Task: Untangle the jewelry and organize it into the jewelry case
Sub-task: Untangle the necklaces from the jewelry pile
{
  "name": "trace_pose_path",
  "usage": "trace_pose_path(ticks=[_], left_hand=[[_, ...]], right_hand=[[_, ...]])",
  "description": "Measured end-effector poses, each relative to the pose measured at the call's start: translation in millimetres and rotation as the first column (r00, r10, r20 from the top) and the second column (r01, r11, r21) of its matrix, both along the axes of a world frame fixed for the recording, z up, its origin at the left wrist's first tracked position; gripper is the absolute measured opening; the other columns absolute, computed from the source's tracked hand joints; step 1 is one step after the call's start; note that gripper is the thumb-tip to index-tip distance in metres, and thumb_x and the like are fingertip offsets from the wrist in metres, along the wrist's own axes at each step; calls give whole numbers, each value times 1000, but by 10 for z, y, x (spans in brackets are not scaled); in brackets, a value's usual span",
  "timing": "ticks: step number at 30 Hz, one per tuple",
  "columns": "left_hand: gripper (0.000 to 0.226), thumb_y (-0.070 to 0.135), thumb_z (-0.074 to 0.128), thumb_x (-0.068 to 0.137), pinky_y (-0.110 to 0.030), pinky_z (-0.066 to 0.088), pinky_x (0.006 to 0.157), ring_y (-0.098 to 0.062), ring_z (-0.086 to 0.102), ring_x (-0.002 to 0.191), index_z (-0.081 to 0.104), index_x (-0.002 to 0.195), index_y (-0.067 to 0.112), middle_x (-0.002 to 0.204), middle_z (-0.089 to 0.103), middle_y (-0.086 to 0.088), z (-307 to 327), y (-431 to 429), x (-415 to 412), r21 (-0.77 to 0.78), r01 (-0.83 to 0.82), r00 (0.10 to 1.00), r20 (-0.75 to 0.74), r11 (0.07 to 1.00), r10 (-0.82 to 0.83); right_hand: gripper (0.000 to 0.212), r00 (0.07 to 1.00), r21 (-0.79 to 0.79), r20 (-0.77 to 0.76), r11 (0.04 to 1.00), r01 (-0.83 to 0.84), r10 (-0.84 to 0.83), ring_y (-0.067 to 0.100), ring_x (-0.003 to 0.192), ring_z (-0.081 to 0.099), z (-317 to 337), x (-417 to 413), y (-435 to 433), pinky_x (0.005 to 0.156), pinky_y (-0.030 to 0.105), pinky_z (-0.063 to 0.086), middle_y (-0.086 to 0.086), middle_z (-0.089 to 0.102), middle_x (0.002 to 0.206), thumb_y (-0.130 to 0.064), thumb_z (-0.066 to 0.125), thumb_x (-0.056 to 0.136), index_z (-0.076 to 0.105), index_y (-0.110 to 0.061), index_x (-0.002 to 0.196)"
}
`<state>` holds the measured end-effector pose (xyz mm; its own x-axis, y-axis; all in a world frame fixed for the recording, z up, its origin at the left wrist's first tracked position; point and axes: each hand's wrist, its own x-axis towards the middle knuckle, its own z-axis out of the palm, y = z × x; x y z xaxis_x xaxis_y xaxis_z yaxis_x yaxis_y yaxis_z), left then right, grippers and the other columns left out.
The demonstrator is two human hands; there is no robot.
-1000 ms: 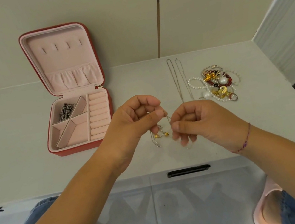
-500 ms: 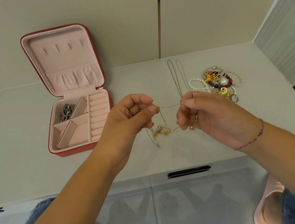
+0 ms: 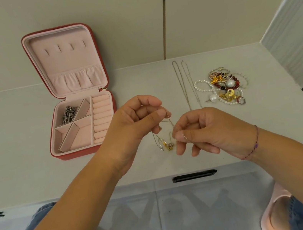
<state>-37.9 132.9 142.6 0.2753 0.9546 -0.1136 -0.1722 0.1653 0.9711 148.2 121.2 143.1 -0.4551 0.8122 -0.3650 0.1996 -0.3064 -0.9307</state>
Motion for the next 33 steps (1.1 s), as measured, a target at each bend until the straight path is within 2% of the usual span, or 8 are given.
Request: trace_pose_path(ticks=[5, 8, 10, 14, 18, 22, 26, 33], left_hand=[[16, 10, 65, 73, -19, 50, 58, -7, 58, 55, 61, 88, 13, 74, 70, -2, -19, 13, -8, -32, -62, 998, -6, 998, 62], [13, -1, 60, 83, -23, 53, 58, -8, 52, 48, 60, 88, 11, 72, 68, -2, -24, 21, -12, -50, -110, 994, -16, 993, 109], [15, -3, 56, 87, -25, 54, 57, -10, 51, 45, 60, 87, 11, 72, 66, -2, -28, 32, -25, -65, -148, 989, -17, 987, 147], [17, -5, 54, 89, -31, 59, 70, -16, 63, 57, 60, 85, 11, 71, 66, -1, -60, 70, -50, -68, -200, 980, -24, 977, 199], [20, -5, 56, 88, -29, 49, 90, -19, 68, 82, 59, 83, 14, 71, 69, 1, -79, 99, -78, -7, -229, 970, -80, 973, 228], [20, -5, 53, 89, -23, 56, 72, -12, 65, 59, 59, 85, 13, 70, 68, 2, -55, 139, -137, -23, -284, 959, -22, 959, 284], [16, -3, 53, 91, -22, 53, 55, -7, 41, 37, 58, 88, 12, 77, 70, 0, 8, 164, -216, 15, -345, 937, -54, 939, 345], [11, 2, 58, 90, -18, 43, 42, -4, 39, 38, 61, 92, 12, 79, 74, 6, 21, 160, -286, 47, -431, 887, -159, 901, 432]], right_hand=[[4, 958, 254, 37, 930, 266, -284, 17, 65, 67, -53, 36, 46, 77, 30, 53, 6, 73, 81, -9, 64, 85, 66, -6, 85], [6, 916, 357, 20, 859, 368, -401, 6, 88, 64, -78, 76, 92, 84, 23, 50, -5, 70, 90, -12, 68, 82, 67, -17, 79], [10, 900, 279, -83, 857, 433, -428, 5, 95, 61, -69, 104, 124, 87, 24, 46, -9, 67, 94, -12, 69, 81, 65, -19, 76], [6, 847, 25, -363, 905, 425, -388, 16, 81, 63, -49, 156, 164, 87, 33, 50, 2, 68, 84, -14, 54, 76, 59, -11, 77], [8, 859, 11, -378, 927, 376, -344, 14, 59, 51, -42, 164, 163, 72, 30, 50, 2, 56, 64, -16, 51, 78, 57, -12, 75], [20, 881, 37, -339, 931, 364, -331, 13, 52, 38, -7, 193, 164, 66, 26, 47, 0, 41, 56, -22, 52, 81, 62, -16, 65], [40, 878, 36, -401, 953, 301, -262, 15, 52, 34, 22, 274, 162, 67, 26, 47, -1, 36, 54, -36, 65, 80, 44, -19, 50], [42, 812, -34, -531, 964, 263, -240, 14, 56, 47, 85, 470, 133, 70, 28, 51, 4, 55, 61, -43, 72, 71, 43, -23, 47]])
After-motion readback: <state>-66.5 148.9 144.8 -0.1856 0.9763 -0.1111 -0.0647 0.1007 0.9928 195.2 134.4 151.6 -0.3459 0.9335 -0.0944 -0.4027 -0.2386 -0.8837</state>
